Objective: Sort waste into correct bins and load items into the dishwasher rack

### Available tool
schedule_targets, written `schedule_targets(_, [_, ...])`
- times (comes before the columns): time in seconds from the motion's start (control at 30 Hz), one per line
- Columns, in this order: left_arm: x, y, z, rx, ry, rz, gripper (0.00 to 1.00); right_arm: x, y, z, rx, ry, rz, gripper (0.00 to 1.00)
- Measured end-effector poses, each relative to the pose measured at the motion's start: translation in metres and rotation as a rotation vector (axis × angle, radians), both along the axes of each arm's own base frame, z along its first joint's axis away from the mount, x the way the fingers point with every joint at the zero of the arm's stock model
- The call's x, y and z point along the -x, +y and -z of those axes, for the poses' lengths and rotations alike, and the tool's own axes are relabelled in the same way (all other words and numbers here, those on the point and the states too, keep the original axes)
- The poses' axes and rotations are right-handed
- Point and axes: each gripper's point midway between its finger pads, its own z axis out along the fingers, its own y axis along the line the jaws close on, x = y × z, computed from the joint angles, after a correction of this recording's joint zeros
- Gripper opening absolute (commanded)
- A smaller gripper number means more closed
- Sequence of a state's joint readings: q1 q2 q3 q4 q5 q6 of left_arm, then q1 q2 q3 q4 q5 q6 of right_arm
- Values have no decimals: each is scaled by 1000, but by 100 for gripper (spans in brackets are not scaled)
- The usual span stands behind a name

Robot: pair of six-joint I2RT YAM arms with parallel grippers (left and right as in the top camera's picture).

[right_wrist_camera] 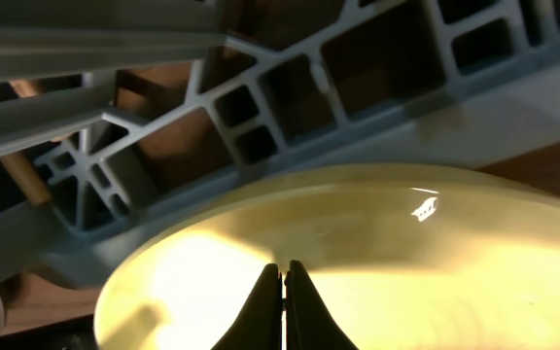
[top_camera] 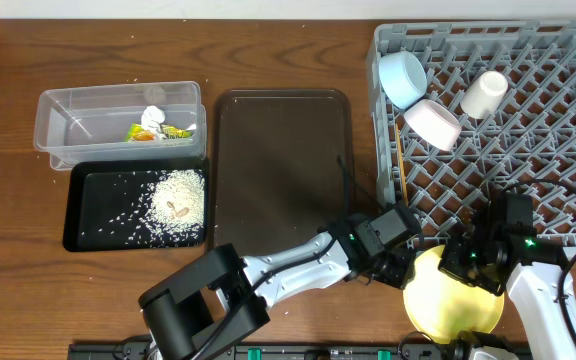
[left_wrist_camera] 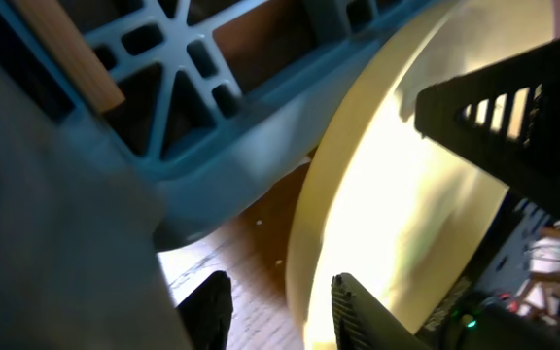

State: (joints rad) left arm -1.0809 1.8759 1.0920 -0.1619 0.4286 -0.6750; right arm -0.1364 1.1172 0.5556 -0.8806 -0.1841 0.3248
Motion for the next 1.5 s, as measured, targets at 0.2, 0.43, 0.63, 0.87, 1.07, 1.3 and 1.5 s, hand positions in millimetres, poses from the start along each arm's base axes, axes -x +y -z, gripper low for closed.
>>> schedule_targets(0.2, [-1, 1, 3, -17, -47, 30, 37, -1, 1, 0, -3, -4, 0, 3])
schedule_targets(0.43, [-6, -2, 9, -34, -105, 11, 34, -1, 2, -1, -10, -5, -1, 3])
schedule_targets(0.63, [-6, -4, 11, -48, -133, -10, 19, -1, 2, -1, -11, -5, -2, 3])
schedule_targets(0.87, [-4, -9, 13, -52, -159, -8, 6, 6, 8, -1, -43, 23, -4, 4])
schedule_targets(1.07, [-4, -9, 13, -57, -164, -9, 6, 11, 14, -2, -81, 40, -8, 5])
schedule_targets(1.3, [-2, -5, 13, -73, -174, 17, 6, 11, 19, -24, -101, -7, -13, 5])
schedule_targets(1.5, [4, 10, 11, -127, -177, 48, 6, 0, 18, -56, -96, -83, -18, 5])
